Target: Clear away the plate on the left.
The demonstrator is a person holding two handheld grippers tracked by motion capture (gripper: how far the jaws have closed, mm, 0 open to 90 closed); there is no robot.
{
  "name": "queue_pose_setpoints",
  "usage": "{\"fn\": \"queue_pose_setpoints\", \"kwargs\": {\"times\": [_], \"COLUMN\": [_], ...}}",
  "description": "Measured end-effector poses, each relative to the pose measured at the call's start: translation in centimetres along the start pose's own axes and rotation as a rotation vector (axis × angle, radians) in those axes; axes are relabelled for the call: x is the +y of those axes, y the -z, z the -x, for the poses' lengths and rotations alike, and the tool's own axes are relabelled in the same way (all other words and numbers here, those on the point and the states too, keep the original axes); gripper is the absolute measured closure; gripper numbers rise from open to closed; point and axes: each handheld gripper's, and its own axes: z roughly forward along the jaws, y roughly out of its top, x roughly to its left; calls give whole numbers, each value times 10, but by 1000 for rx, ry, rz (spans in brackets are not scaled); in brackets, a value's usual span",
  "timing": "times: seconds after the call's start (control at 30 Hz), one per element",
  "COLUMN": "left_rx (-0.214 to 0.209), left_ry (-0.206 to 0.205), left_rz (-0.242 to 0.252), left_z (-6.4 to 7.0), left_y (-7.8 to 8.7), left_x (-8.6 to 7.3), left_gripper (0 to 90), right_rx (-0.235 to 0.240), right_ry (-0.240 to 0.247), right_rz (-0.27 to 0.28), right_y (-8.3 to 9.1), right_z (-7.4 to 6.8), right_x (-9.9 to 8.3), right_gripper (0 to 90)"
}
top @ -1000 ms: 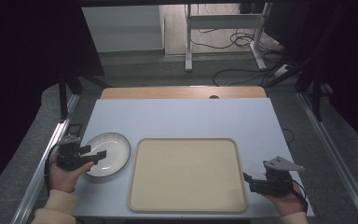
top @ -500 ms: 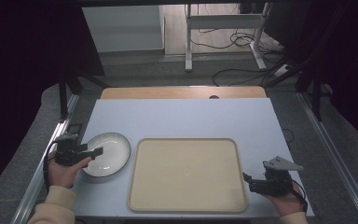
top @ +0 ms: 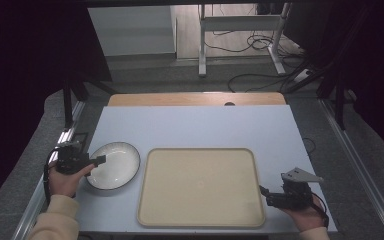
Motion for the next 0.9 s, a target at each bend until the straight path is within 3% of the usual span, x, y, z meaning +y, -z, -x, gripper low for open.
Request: {"fn": "queue_pose_setpoints", "kwargs": {"times": [0.5,0.9], "left_rx": [11,-21], "left_ry": [73,140], "left_rz": [12,-37], "left_z": [-21,-36], "left_y": [2,-6], "left_x": [-1,-8], "left_gripper": [206,237], "right_rx": [-11,-10], "right_ry": [-4,-3], "right_rz": [-8,-19], "right_y": [0,-1], "right_z": [2,2], "right_x": [-1,-1], "right_gripper": [138,139]}}
